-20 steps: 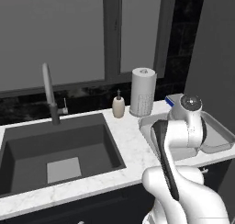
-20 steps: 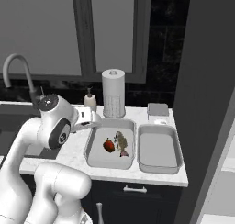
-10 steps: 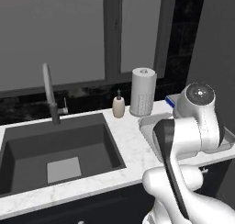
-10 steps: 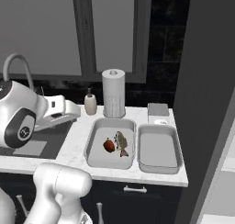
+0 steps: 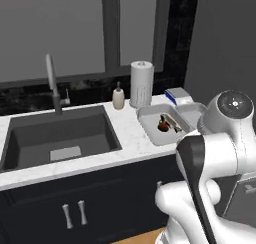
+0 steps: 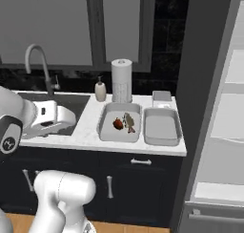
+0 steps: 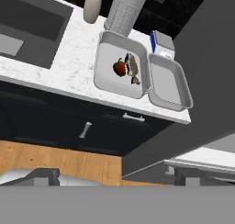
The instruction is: Place one bell pepper and one fish in each tupperware on the nearby counter, to pack two identical lunches.
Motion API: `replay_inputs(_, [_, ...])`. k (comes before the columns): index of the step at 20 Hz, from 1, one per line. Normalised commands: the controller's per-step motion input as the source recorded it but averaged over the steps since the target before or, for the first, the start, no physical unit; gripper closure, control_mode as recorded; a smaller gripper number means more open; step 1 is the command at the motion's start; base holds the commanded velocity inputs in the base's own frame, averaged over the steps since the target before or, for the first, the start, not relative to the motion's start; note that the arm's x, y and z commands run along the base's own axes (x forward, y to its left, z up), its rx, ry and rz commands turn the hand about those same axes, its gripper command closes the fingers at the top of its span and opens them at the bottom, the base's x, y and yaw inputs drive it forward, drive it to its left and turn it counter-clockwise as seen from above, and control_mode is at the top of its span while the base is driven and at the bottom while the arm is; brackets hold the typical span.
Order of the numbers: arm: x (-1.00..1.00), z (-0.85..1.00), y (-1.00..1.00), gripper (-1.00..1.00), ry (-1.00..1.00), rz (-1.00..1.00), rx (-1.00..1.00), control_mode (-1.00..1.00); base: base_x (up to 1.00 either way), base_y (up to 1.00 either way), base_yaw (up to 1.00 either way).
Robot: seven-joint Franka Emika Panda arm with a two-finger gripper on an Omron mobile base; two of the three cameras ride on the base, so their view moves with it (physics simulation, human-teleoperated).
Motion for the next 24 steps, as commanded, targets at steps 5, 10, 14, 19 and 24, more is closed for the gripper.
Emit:
replay_inputs(5, [0.00, 0.00, 0.00, -1.00, 0.00, 0.00, 0.00, 1.00, -0.95, -0.93, -0.13])
replay_inputs(10, [0.00, 0.00, 0.00, -1.00, 0.00, 0.00, 0.00, 1.00, -0.39, -1.00, -0.21])
replay_inputs(14, [0.00, 0.00, 0.00, -1.00, 0.00, 0.00, 0.00, 1.00, 0.00, -1.00, -0.15])
replay_inputs(19, [0.00, 0.00, 0.00, -1.00, 0.00, 0.00, 0.00, 1.00, 0.39, -0.86, -0.04])
replay_inputs(24, [0.00, 0.00, 0.00, -1.00, 0.00, 0.00, 0.00, 1.00, 0.75, -0.40, 0.00])
